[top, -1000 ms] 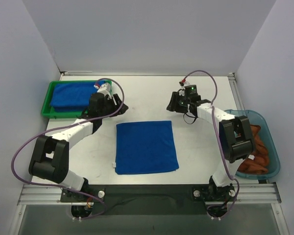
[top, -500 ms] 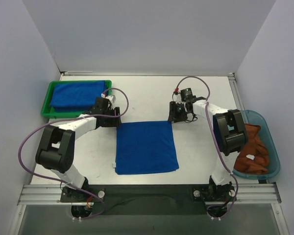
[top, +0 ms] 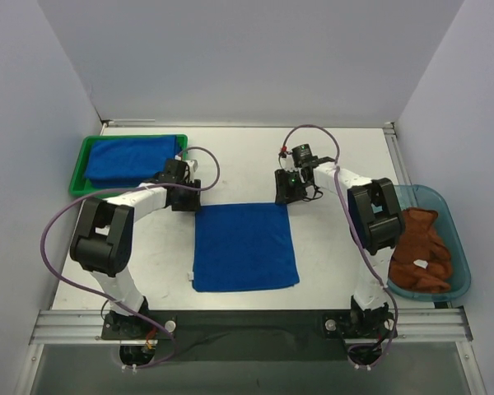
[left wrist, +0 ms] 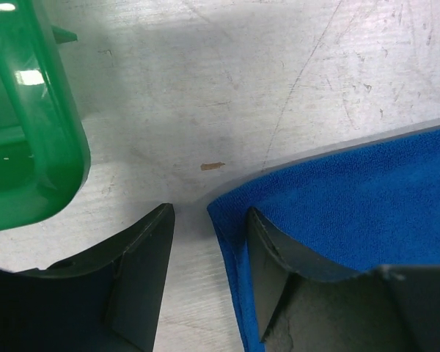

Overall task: Fold and stack the towels
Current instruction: Fold the towel

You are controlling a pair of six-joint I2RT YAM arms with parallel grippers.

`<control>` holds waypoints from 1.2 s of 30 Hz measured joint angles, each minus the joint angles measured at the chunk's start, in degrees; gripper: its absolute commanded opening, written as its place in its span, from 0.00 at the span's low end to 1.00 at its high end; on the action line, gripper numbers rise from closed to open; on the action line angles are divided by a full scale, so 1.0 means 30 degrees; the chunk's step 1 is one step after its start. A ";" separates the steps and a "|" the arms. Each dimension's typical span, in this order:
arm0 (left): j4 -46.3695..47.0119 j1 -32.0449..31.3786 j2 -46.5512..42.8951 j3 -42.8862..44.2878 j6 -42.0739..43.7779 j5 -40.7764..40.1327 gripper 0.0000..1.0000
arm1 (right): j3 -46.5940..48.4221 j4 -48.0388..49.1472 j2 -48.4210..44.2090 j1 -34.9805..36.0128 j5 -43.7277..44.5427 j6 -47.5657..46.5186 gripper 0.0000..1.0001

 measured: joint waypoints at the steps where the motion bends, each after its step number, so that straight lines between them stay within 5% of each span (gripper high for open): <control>1: -0.0102 0.0007 0.0080 0.0117 0.0109 0.0000 0.54 | 0.0095 -0.0044 0.0058 0.0109 0.0029 -0.0124 0.39; 20: -0.1166 0.0102 0.1268 0.1632 0.1319 0.0437 0.31 | 0.2076 -0.1880 0.1260 0.0758 0.0321 -0.0860 0.30; 26: -0.1231 0.0124 0.1421 0.1792 0.1362 0.0597 0.22 | 0.2178 -0.2186 0.1355 0.0794 0.0372 -0.0816 0.20; 30: -0.1304 0.0182 0.1537 0.1916 0.1384 0.0692 0.13 | 0.2186 -0.2382 0.1377 0.0670 0.0379 -0.0670 0.00; 36: -0.1501 0.0284 0.1690 0.2135 0.1443 0.1049 0.03 | 0.2186 -0.2484 0.1413 0.0532 0.0117 -0.0437 0.00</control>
